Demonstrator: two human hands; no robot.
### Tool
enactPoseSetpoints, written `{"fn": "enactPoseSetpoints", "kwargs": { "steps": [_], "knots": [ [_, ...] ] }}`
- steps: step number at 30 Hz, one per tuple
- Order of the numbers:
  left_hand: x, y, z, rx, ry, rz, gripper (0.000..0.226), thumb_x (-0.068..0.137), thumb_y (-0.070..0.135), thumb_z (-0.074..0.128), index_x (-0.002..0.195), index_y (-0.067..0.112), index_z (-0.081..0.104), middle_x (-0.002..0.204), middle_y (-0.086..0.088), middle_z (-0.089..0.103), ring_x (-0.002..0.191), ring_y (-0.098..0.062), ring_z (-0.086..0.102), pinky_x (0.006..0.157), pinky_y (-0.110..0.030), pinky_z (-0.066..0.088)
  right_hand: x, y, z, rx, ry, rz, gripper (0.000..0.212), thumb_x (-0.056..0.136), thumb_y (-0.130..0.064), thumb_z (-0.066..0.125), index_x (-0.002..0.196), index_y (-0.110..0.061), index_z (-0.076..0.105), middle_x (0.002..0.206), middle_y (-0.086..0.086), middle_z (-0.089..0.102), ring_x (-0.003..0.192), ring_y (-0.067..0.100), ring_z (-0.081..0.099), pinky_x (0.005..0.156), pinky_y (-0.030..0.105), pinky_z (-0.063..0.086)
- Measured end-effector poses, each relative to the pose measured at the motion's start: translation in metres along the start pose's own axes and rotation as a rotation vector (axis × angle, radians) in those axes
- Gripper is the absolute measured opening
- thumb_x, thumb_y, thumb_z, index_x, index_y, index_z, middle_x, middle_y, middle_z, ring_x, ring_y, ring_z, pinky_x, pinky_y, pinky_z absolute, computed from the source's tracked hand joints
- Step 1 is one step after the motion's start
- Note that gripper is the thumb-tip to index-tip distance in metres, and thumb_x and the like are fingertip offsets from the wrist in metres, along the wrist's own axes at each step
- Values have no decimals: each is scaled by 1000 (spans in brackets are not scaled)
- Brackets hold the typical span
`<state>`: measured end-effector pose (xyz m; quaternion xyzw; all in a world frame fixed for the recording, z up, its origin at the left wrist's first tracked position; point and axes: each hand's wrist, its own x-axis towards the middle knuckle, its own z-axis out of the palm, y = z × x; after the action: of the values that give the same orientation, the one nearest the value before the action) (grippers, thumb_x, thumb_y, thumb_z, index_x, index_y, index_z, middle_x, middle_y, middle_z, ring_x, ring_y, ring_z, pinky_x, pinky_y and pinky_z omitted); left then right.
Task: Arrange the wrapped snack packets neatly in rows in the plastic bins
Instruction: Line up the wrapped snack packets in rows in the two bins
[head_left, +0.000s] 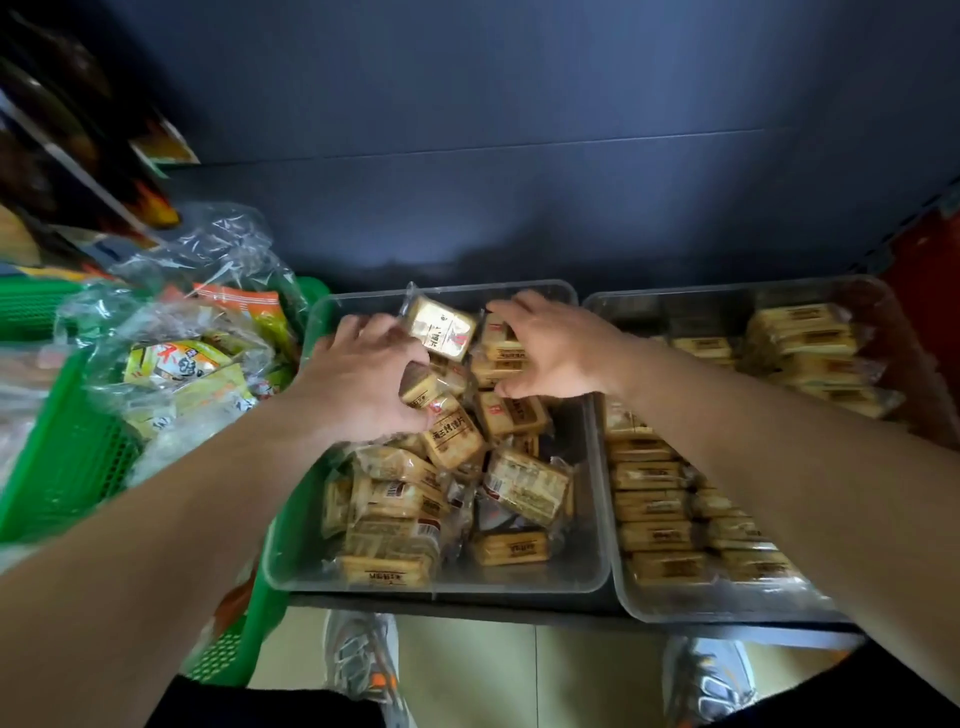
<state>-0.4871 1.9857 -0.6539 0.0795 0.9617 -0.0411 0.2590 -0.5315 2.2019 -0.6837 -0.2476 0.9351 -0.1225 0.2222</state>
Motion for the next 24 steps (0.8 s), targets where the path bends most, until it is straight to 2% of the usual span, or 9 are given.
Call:
{"fn": "enactPoseSetpoints", "kwargs": {
  "steps": [2,4,9,11,15,17,19,22,24],
  "knots": [
    [-7,-11,3,-94,-84,-3,75,75,63,77,137,38,43,153,5,31,143,-24,22,117,-49,28,13,-3,7,-55,-78,42,112,79,-59,76,161,-21,10,162,7,27,148,32,26,117,47,29],
    [-11,-17,6,-117,-127,23,75,74,65,76,133,36,41,151,6,34,142,-21,23,115,-48,31,20,-4,12,-120,-73,75,113,74,-65,76,160,-20,17,155,9,33,143,33,27,113,48,32],
    [-14,-22,8,-216,-65,8,65,76,66,74,127,37,45,144,11,41,137,-16,30,104,-42,36,24,-9,16,-210,-125,79,86,68,-68,77,137,-26,49,133,3,41,123,25,37,98,43,39],
    [-13,-22,10,-223,-42,4,77,75,67,74,138,40,39,151,10,37,141,-21,26,110,-47,35,24,-10,18,-217,-148,79,85,67,-64,80,137,-29,48,135,3,40,121,25,42,97,43,43],
    [-11,-16,21,-236,-152,-42,98,75,68,73,152,46,17,163,9,7,153,-34,4,120,-62,21,28,-14,15,-220,-196,110,105,67,-61,82,151,-23,32,143,5,44,127,28,46,100,43,44],
    [-8,-14,25,-219,-174,-49,108,74,70,72,155,48,3,166,8,1,154,-36,5,120,-63,21,30,-14,13,-205,-217,105,107,62,-63,84,149,-26,33,139,4,43,125,27,43,96,42,43],
    [-6,-14,24,-213,-156,-58,112,74,72,71,156,48,-2,167,8,8,152,-37,12,119,-60,26,30,-15,12,-181,-250,99,107,58,-64,85,146,-29,35,134,2,40,123,26,40,95,43,45],
    [-4,-13,19,-199,-92,-45,97,74,68,73,153,47,20,158,10,32,144,-32,24,111,-52,33,27,-15,14,-117,-272,92,102,56,-59,87,142,-30,39,125,0,35,120,25,38,97,45,47],
    [-5,-15,17,-239,-48,-16,78,72,64,76,138,48,37,139,14,48,133,-25,34,103,-46,39,24,-14,17,-78,-252,73,100,58,-57,87,142,-29,40,123,-1,34,118,23,37,98,45,46]
  ]
}}
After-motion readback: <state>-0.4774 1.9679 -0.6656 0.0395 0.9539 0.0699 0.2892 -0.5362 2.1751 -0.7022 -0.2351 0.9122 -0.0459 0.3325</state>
